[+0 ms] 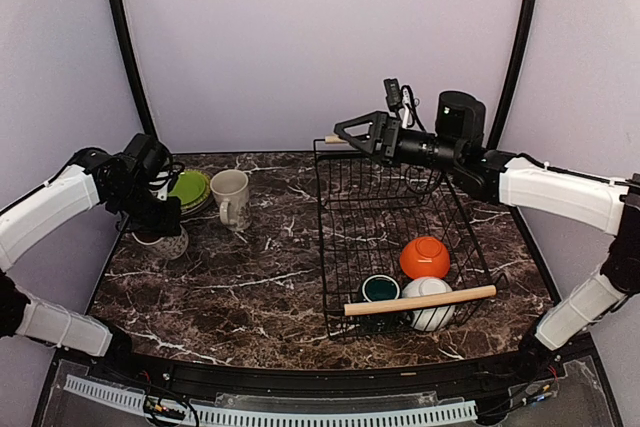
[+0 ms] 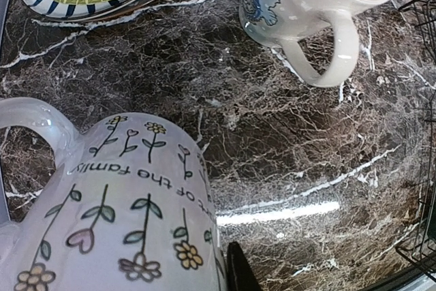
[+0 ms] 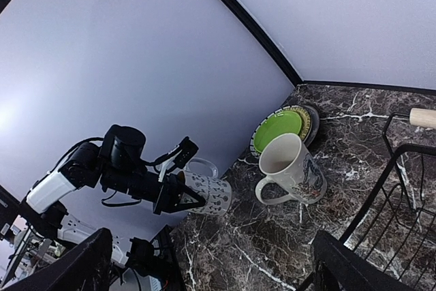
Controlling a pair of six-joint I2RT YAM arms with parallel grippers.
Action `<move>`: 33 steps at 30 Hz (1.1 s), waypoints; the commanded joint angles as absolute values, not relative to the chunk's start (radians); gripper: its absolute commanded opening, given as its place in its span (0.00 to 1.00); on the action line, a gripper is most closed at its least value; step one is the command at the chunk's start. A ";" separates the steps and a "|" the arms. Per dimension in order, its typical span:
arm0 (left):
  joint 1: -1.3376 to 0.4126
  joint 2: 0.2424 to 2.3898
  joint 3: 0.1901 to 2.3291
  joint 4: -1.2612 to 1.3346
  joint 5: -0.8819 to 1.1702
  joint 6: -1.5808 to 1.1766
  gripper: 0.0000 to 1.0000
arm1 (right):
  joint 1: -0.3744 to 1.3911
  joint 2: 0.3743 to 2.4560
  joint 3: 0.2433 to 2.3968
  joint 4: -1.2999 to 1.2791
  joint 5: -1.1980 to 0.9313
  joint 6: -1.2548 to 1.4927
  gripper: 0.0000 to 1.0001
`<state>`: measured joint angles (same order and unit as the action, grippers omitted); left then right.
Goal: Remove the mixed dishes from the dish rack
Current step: Place the cup at the center of the board.
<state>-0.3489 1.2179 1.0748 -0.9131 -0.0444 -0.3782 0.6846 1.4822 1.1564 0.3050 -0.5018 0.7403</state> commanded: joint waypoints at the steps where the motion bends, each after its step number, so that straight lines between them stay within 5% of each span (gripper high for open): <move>1: -0.321 1.258 1.087 -0.825 -0.054 -0.373 0.01 | 0.685 1.430 1.134 0.287 -0.467 0.714 0.99; 20: -0.319 1.654 1.314 -0.774 -0.067 -0.279 0.01 | 0.685 1.383 1.096 0.248 -0.414 0.666 0.99; 33: -0.319 1.669 1.292 -0.745 -0.076 -0.251 0.09 | 0.685 1.441 1.150 0.224 -0.430 0.664 0.99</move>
